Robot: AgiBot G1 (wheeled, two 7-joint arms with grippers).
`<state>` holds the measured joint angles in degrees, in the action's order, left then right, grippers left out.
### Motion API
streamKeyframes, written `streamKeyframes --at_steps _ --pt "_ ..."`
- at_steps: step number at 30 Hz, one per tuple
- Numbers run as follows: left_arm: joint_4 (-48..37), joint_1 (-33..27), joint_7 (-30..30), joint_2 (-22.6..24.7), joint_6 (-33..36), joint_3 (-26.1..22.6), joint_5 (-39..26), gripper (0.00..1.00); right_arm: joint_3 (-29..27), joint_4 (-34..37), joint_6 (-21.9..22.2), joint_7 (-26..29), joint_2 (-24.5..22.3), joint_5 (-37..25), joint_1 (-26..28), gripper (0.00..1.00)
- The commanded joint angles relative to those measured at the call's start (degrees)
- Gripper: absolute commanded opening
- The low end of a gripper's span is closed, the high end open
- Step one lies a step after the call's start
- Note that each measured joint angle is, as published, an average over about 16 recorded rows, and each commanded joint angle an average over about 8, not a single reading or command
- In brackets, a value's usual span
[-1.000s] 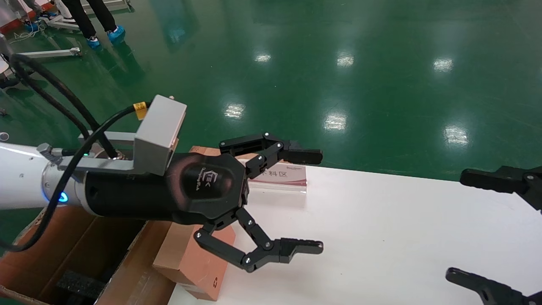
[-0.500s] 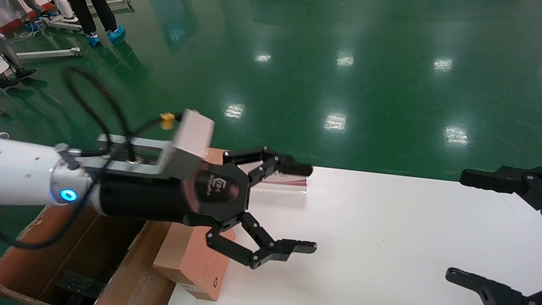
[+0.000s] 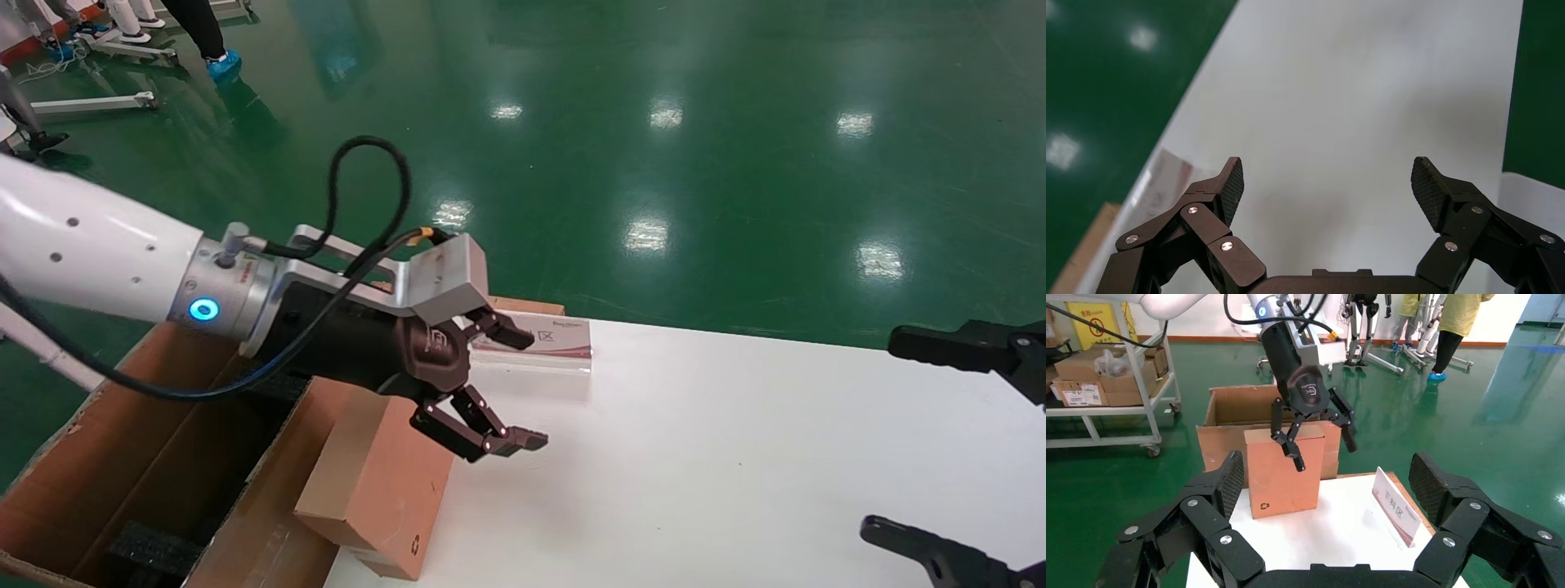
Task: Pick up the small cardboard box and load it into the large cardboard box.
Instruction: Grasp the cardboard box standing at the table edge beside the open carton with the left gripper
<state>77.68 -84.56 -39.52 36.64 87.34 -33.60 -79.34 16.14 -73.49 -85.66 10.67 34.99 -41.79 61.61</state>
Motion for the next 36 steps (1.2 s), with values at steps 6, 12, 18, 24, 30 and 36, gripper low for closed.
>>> streamKeyframes --at_steps 6,12,18,24,30,36 --pt "-0.1 -6.7 -10.9 2.7 2.2 -7.2 -8.4 1.0 0.0 0.0 0.0 0.0 0.0 0.0 0.0 1.0" --pt "-0.1 -12.0 -22.2 3.4 2.8 -14.9 -15.0 1.0 0.1 0.0 0.0 0.0 0.0 0.0 0.0 1.0" --pt "0.0 -17.3 -31.3 3.1 3.0 -22.1 -18.2 1.0 0.1 0.0 0.0 0.0 0.0 0.1 0.0 1.0" --pt "0.1 -22.4 -37.3 3.4 3.1 -29.0 -18.4 1.0 0.1 0.0 0.0 -0.1 0.0 0.1 0.0 1.0" --pt "0.1 -27.2 -41.9 4.2 3.1 -36.3 -18.0 1.0 0.1 0.0 0.1 -0.1 -0.1 0.1 0.0 1.0" --pt "0.1 -32.0 -45.9 5.2 3.2 -43.9 -16.8 1.0 0.2 0.0 0.1 -0.1 -0.1 0.1 0.0 1.0"
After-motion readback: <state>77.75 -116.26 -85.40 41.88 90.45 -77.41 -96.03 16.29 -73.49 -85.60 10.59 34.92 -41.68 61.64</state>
